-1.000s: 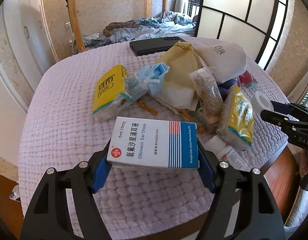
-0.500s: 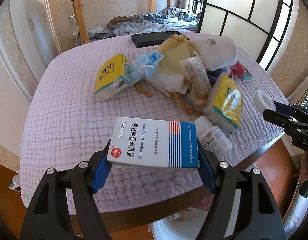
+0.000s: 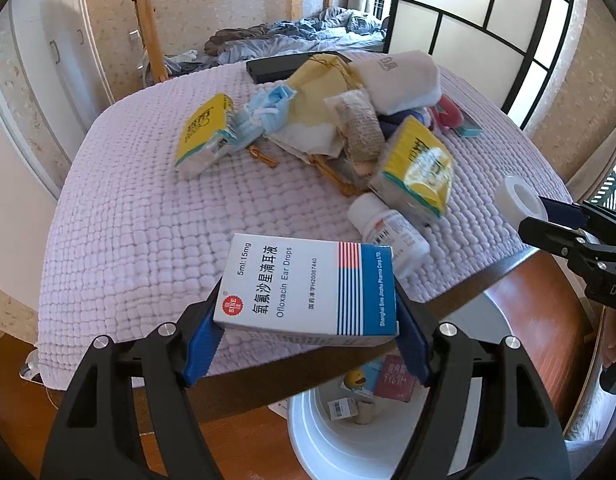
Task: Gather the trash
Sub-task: 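Carry the ear-drop box and tape roll from the bed over the white bucket, then open both tools to drop the ear-drop box and tape roll into the bucket, then grasp the white pill bottle with the left tool while the right tool grasps a yellow BABO tissue pack, then carry the pill bottle and tissue pack over the white bucket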
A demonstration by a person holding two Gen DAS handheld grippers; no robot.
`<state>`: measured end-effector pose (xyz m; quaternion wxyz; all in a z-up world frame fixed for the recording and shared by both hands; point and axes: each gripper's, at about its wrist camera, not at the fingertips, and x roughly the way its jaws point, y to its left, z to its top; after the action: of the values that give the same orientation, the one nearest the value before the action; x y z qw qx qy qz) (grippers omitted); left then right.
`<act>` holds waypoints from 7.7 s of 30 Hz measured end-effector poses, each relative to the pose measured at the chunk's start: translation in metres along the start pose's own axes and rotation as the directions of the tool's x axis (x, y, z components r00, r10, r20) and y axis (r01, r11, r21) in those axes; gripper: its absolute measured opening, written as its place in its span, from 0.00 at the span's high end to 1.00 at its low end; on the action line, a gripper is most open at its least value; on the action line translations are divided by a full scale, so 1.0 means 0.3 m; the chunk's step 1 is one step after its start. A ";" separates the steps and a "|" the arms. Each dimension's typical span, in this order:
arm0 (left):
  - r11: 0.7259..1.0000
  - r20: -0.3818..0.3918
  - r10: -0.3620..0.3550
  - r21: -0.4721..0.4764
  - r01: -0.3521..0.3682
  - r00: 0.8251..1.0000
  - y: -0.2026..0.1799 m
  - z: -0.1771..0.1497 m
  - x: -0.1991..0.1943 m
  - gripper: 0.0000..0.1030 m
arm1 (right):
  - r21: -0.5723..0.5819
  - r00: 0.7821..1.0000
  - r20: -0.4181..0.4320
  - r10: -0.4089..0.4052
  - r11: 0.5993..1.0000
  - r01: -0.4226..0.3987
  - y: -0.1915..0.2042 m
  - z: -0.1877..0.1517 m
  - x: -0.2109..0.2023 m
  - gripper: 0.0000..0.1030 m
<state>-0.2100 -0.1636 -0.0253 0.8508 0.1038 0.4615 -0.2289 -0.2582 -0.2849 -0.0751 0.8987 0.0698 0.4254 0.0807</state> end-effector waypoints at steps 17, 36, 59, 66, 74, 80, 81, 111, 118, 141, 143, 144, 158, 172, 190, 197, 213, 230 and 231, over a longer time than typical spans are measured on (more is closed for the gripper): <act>1.000 -0.002 -0.013 0.005 0.013 1.000 0.009 -0.049 -0.051 0.27 | -0.007 1.000 -0.002 0.002 1.000 -0.002 0.021 -0.039 -0.061 0.54; 0.997 -0.041 -0.059 0.043 0.061 0.997 -0.076 -0.133 -0.073 0.27 | -0.038 0.997 -0.054 0.059 0.997 -0.061 0.093 -0.128 -0.083 0.54; 0.992 -0.122 -0.078 0.089 0.089 0.990 -0.173 -0.231 0.000 0.27 | -0.033 0.988 -0.134 0.081 0.996 -0.086 0.114 -0.225 -0.041 0.54; 0.992 -0.151 -0.074 0.094 0.089 0.986 -0.181 -0.251 0.038 0.27 | -0.034 0.984 -0.161 0.077 0.996 -0.084 0.112 -0.249 -0.013 0.54; 0.991 -0.181 -0.068 0.098 0.087 0.981 -0.190 -0.270 0.085 0.27 | -0.029 0.981 -0.182 0.073 0.996 -0.080 0.109 -0.257 0.016 0.54; 0.991 -0.197 -0.061 0.104 0.083 0.978 -0.198 -0.279 0.119 0.27 | -0.027 0.978 -0.195 0.072 0.997 -0.079 0.118 -0.260 0.042 0.54; 0.991 -0.201 -0.060 0.104 0.082 0.978 -0.199 -0.280 0.126 0.27 | -0.027 0.978 -0.196 0.072 0.997 -0.079 0.118 -0.260 0.046 0.54; 0.990 -0.252 -0.042 0.122 0.074 0.967 -0.269 -0.372 0.354 0.27 | -0.030 0.968 -0.243 0.068 0.997 -0.078 0.144 -0.266 0.130 0.54; 0.990 -0.259 -0.039 0.124 0.073 0.965 -0.274 -0.398 0.382 0.27 | -0.026 0.966 -0.250 0.071 0.996 -0.080 0.145 -0.267 0.144 0.54; 0.978 -0.221 -0.060 0.182 0.102 0.973 -0.346 -0.401 0.381 0.12 | -0.001 0.979 -0.194 0.057 0.998 -0.059 0.135 -0.232 0.116 0.32; 0.977 -0.211 -0.067 0.187 0.107 0.975 -0.351 -0.397 0.366 0.12 | -0.012 0.985 -0.169 0.027 0.999 -0.030 0.132 -0.220 0.099 0.28; 0.975 -0.204 -0.076 0.188 0.115 0.976 -0.349 -0.390 0.355 0.12 | -0.021 0.988 -0.154 0.004 1.000 -0.007 0.130 -0.211 0.087 0.26; 0.952 0.098 -0.112 0.296 0.079 0.989 -0.307 -0.196 0.156 0.02 | -0.081 1.000 0.008 -0.001 0.997 0.002 0.099 0.014 0.047 0.08; 0.926 0.061 -0.132 0.364 0.101 0.989 -0.283 -0.042 0.309 0.02 | -0.052 0.991 -0.104 0.086 0.994 -0.091 0.109 0.136 0.251 0.11; 0.904 0.008 -0.214 0.381 0.195 0.977 -0.316 -0.002 0.373 0.29 | -0.087 0.996 -0.072 0.056 0.994 -0.062 0.073 0.146 0.208 0.32; 0.918 0.009 -0.217 0.341 0.201 0.976 -0.306 -0.004 0.352 0.42 | -0.055 0.996 -0.062 0.068 0.996 -0.072 0.044 0.130 0.174 0.32; 0.962 0.021 -0.197 0.198 0.189 0.980 -0.273 -0.011 0.280 0.42 | -0.017 0.996 -0.050 0.078 0.997 -0.079 0.025 0.087 0.083 0.32; 0.979 0.014 -0.187 0.088 0.185 0.982 -0.269 -0.084 0.195 0.42 | -0.012 0.993 -0.045 0.109 0.994 -0.109 0.049 0.010 -0.027 0.32; 0.979 0.012 -0.188 0.087 0.186 0.982 -0.270 -0.090 0.191 0.42 | -0.011 0.993 -0.046 0.110 0.994 -0.111 0.051 0.001 -0.034 0.32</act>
<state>-0.2424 -0.2407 -0.0850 0.8249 0.0940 0.4503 -0.3286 -0.2656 -0.2721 -0.0644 0.8835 0.0852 0.4404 0.1346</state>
